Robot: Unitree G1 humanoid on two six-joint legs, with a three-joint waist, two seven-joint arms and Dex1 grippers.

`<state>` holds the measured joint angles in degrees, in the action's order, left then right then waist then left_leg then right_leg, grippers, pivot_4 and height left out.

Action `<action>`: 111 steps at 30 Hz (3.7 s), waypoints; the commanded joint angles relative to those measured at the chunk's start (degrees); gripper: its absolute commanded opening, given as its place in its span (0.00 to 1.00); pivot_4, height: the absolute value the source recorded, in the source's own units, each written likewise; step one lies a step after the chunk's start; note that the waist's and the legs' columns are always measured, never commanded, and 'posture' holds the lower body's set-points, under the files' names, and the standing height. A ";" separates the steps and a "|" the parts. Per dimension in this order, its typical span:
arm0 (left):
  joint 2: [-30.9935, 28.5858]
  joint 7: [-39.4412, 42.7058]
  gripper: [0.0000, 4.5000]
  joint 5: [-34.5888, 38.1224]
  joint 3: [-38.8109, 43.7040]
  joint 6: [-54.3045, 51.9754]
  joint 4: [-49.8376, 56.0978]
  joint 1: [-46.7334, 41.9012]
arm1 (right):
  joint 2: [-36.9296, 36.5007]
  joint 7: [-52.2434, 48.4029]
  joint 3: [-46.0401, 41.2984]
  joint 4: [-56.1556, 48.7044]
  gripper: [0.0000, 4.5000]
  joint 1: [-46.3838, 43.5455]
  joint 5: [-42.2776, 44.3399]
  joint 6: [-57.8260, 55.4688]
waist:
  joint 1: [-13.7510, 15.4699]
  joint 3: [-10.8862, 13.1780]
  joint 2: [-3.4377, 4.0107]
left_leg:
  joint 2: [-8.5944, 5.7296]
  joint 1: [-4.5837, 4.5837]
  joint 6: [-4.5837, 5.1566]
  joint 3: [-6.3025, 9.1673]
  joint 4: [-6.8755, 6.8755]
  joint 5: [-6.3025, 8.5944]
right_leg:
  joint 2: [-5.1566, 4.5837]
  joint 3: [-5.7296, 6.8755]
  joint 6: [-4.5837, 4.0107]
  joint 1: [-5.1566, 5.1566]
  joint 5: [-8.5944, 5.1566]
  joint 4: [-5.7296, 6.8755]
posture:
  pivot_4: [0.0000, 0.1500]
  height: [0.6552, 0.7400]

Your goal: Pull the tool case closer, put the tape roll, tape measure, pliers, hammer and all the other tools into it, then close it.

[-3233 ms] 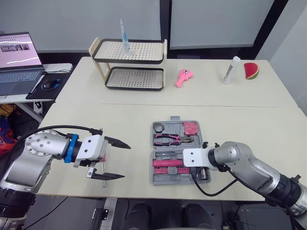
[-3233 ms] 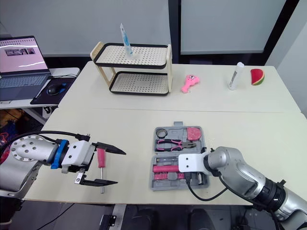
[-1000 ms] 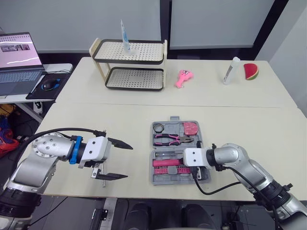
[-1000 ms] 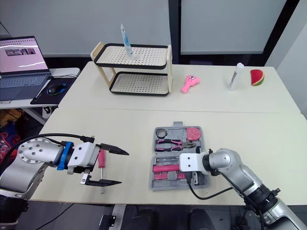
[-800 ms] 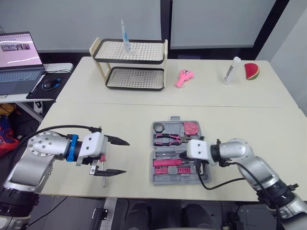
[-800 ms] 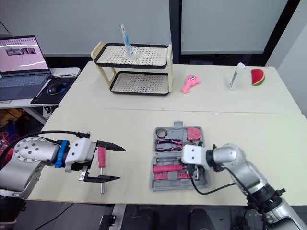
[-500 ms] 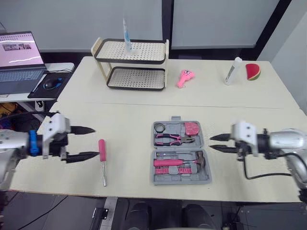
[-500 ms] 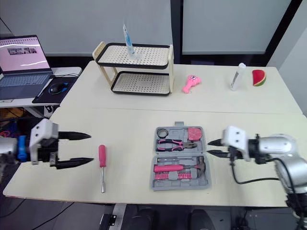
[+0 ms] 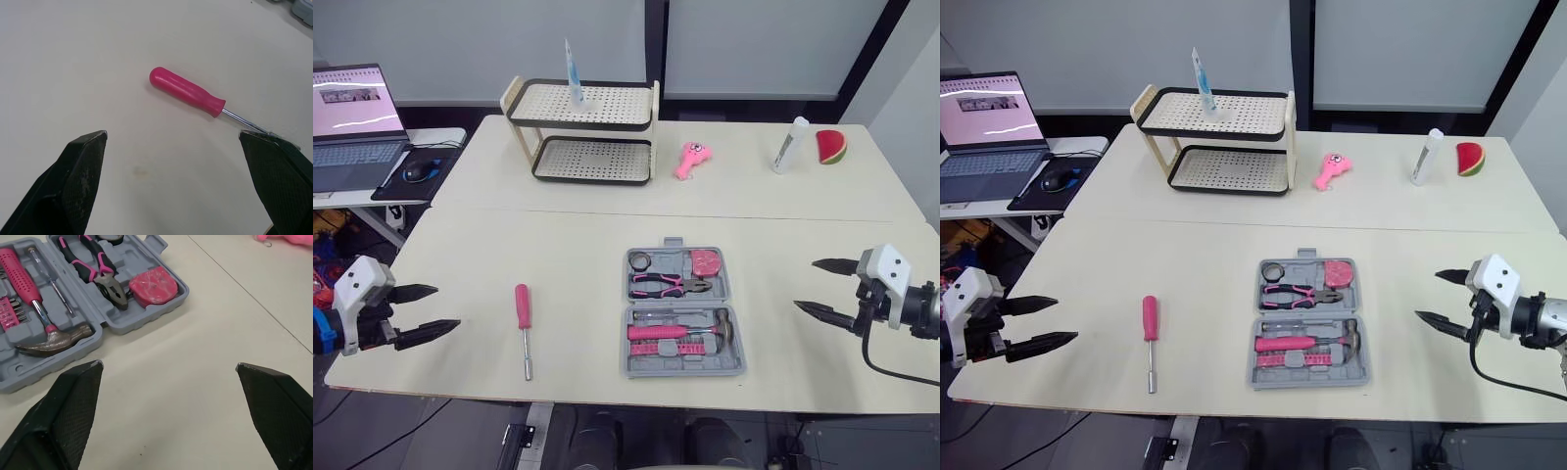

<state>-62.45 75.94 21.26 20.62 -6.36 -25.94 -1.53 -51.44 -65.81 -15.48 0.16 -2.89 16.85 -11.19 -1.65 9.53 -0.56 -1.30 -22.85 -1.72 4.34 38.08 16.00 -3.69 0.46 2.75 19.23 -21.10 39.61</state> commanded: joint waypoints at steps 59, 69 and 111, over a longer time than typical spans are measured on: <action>2.40 9.00 1.00 -36.96 -38.97 65.42 -21.41 -38.03 | 11.97 13.90 19.18 -36.36 1.00 -16.18 13.73 -19.07 | -0.20 -0.10 -0.43 | 0.02 -0.03 -0.05 0.21 0.02 -0.02 | 0.15 0.16 0.00 0.17 0.00 0.29 | 1.00 1.00; 7.90 -4.28 1.00 -50.23 -47.65 72.40 -30.77 -44.56 | 11.28 16.34 19.38 -37.90 1.00 -14.03 13.44 -20.19 | -0.30 -0.10 -0.45 | 0.03 -0.02 -0.26 0.23 0.01 -0.15 | 0.15 0.18 0.01 0.19 0.00 0.31 | 1.00 1.00; -0.79 -2.46 0.12 -16.18 -24.65 -17.79 34.89 -13.88 | 8.95 17.64 20.67 -40.54 1.00 -12.73 13.23 -22.81 | -1.05 -0.12 -0.40 | 0.02 -0.03 -0.24 0.38 0.00 -0.14 | 0.17 0.12 0.01 0.13 -0.01 0.33 | 1.00 1.00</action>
<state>-63.48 75.87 3.07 -6.83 -16.58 3.61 -16.26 -42.34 -48.44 5.84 -38.12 -15.59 29.64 -34.25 -2.70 9.41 -0.96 -1.27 -22.89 -1.94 4.73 38.07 15.88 -3.52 0.56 2.76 19.36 -21.11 39.94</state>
